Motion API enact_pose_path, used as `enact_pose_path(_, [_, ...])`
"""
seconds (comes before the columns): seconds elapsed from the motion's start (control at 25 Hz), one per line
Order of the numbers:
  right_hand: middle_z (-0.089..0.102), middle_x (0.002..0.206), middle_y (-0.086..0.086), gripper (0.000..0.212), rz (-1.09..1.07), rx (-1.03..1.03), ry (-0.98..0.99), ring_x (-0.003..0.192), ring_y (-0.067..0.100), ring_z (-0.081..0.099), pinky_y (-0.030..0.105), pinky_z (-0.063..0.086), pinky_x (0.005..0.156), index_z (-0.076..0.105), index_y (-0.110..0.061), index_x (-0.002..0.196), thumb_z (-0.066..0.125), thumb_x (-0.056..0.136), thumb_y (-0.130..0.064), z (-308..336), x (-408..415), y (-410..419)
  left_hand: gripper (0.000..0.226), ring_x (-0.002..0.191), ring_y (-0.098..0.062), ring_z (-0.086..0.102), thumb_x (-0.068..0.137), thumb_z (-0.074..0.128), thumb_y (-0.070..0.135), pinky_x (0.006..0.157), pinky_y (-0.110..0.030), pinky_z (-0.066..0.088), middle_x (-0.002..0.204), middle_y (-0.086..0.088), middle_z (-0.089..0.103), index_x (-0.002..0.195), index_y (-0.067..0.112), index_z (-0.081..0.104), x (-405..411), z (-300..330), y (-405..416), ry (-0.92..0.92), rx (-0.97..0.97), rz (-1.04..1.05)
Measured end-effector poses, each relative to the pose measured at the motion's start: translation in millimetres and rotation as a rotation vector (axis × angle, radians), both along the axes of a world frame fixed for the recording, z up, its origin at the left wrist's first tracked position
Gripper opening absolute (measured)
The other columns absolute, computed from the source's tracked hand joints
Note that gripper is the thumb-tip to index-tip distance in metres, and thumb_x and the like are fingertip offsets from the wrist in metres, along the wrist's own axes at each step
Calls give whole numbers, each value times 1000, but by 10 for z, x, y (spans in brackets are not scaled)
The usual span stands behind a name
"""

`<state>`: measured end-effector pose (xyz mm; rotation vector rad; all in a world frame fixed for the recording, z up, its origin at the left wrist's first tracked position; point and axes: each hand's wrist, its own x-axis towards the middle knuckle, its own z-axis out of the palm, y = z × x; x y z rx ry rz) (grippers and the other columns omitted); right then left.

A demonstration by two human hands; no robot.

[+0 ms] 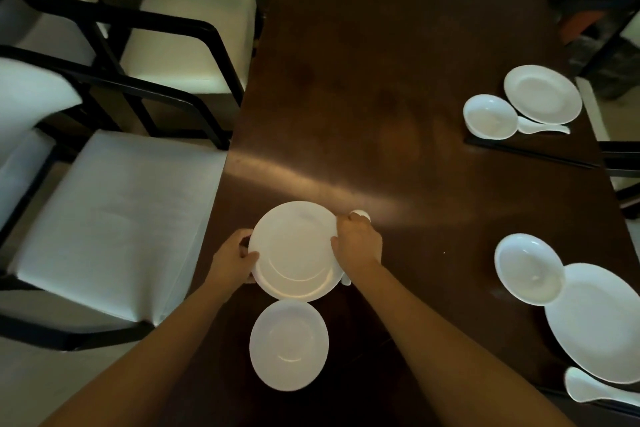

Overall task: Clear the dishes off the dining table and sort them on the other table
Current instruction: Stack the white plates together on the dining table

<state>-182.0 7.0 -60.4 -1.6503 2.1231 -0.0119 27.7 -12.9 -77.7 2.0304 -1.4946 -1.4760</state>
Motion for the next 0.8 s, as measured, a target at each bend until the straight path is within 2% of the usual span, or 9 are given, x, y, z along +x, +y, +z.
enact_pose_path(0.16, [59,111,8,30,-167,-116,-149,102,25,57,34,48,78,57,-13,115,53,86,-16,147,-145,-103,41,104,-23,53,87,57,6,79,-46,54,116,-7,55,125,19,49,-73,314,-180,154,-69,42])
enact_pose_path(0.24, [61,111,8,31,-253,-157,-245,100,25,58,37,49,82,60,-14,113,53,83,-13,259,-373,-153,42,104,-22,53,87,57,6,76,-42,54,114,-4,55,125,21,50,-259,500,-294,224,-101,11])
enact_pose_path(0.4, [67,109,5,28,-357,-189,-384,95,20,61,27,45,79,63,-16,111,56,84,-11,402,-1081,-166,46,108,-23,53,87,54,3,67,-34,55,116,-3,54,129,23,50,-845,678,-412,316,-89,-23])
enact_pose_path(0.64, [70,105,8,27,-361,-126,-382,85,14,57,24,45,77,66,-15,109,61,82,-10,238,-2243,-79,47,107,-28,57,86,54,-1,63,-30,56,119,-8,58,127,24,52,-1950,389,-244,404,28,17])
enact_pose_path(0.8, [70,100,7,26,-334,-88,-435,84,16,60,35,55,82,68,-16,105,61,81,-8,32,-2757,-98,46,100,-23,58,88,54,2,60,-29,55,115,-3,59,127,26,53,-2429,108,-190,425,93,98])
